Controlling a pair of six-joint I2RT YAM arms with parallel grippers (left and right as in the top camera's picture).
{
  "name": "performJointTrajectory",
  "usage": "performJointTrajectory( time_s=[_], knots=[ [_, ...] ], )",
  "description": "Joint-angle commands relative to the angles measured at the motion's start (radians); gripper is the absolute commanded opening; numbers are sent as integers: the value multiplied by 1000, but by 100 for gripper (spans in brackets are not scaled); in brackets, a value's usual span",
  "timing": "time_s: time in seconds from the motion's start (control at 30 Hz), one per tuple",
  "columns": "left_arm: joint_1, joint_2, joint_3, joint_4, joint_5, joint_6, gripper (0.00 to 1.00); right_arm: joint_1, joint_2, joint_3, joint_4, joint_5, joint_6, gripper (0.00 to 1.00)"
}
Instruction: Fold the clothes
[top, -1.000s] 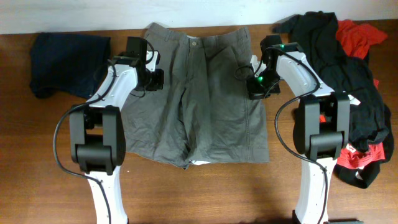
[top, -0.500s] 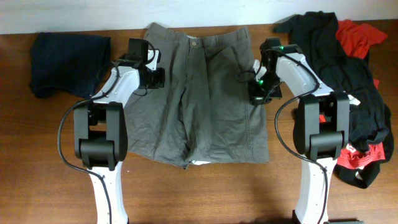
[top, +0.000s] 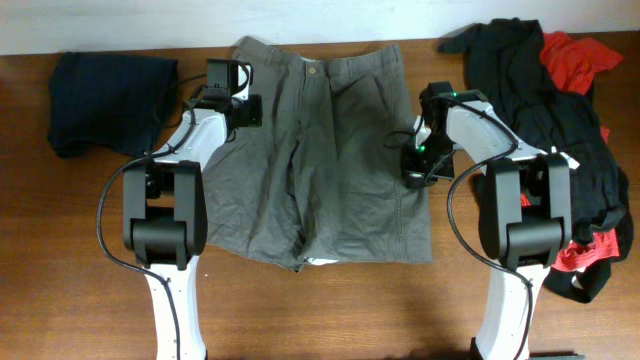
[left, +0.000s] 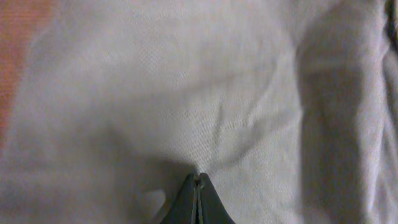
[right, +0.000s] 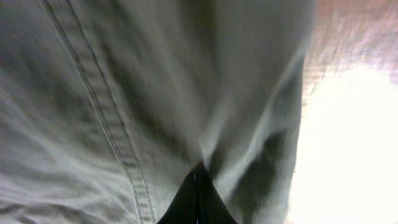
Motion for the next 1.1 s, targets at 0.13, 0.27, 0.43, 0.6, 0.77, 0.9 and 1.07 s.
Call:
performJointTrajectory(
  time_s=[0.13, 0.27, 0.43, 0.6, 0.77, 0.9, 1.07],
  knots=[
    [2, 31, -3, 80, -81, -9, 1, 6, 90, -218, -8, 56, 47, 4],
    [2, 70, -3, 112, -80, -10, 1, 19, 87, -290, 8, 41, 46, 4],
    [2, 136, -3, 135, -80, -10, 1, 61, 72, -377, 32, -14, 46, 4],
    [2, 189, -3, 155, -80, -10, 1, 157, -7, -459, 38, -74, 53, 4],
    [3, 209, -3, 211, -81, -10, 1, 233, -116, -490, 1, -86, 74, 4],
    [3, 209, -3, 254, -82, -9, 1, 298, -228, -493, -28, -85, 93, 4],
    [3, 208, 44, 188, -81, -9, 1, 317, -397, -492, -28, -81, 102, 4]
  ],
)
